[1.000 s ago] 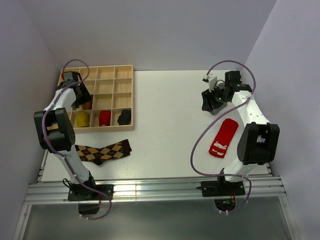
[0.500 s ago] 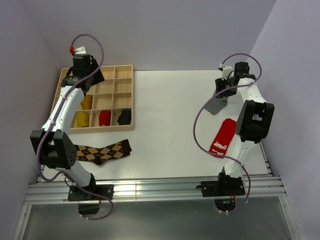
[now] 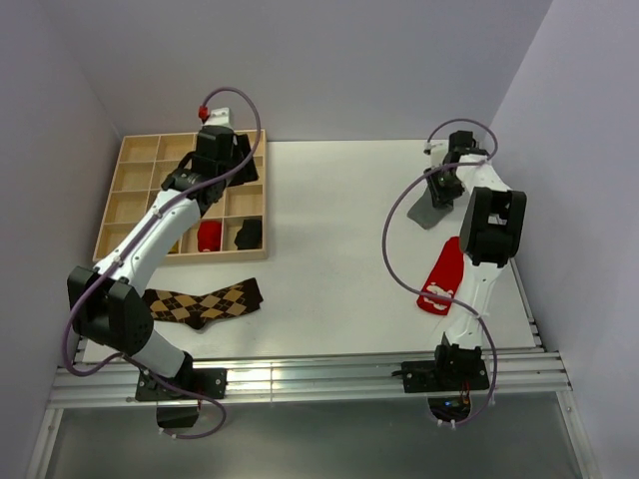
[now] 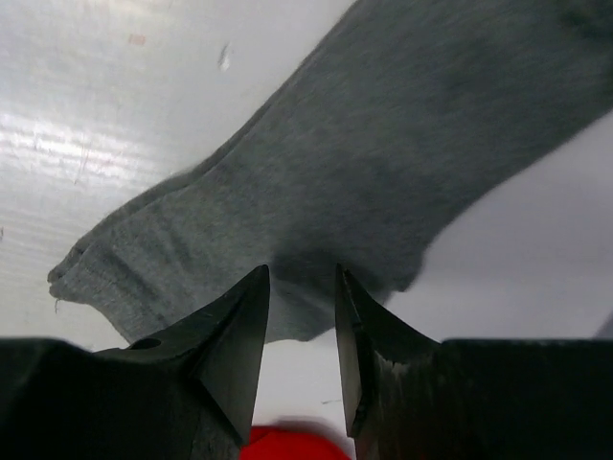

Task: Roll the socks
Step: Move the sock to the center of the board.

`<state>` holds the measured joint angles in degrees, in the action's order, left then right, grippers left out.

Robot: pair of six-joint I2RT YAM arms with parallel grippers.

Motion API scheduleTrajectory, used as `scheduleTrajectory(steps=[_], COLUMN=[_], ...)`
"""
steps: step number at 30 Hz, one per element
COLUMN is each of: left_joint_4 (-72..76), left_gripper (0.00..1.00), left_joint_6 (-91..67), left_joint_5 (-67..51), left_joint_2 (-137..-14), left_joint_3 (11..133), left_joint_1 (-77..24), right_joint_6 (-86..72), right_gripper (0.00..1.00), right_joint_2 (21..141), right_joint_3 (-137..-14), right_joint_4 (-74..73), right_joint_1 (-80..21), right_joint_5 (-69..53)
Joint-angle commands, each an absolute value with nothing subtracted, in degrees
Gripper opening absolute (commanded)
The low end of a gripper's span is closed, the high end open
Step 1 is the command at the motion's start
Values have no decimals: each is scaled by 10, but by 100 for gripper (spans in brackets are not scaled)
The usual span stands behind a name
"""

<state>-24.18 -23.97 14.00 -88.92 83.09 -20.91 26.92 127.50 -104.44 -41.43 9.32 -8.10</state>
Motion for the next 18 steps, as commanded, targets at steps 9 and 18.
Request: scheduleTrajectory(steps=[9,18], left_joint_4=[-212,-207], left_gripper=[64,64], left_joint_6=[-259,-280], left_joint_5=[148,152], left_joint_2=[-835,-774], left_joint_3=[790,736], left_joint_1=[-279,-299], right_joint_6=[313,395], right_gripper=[40,42], right_joint_2=[1221,1124], right_joint_3=[-915,-780], right_joint_4=[-414,-432], right_joint_1=[5,-68], right_joint_5=[-41,-88])
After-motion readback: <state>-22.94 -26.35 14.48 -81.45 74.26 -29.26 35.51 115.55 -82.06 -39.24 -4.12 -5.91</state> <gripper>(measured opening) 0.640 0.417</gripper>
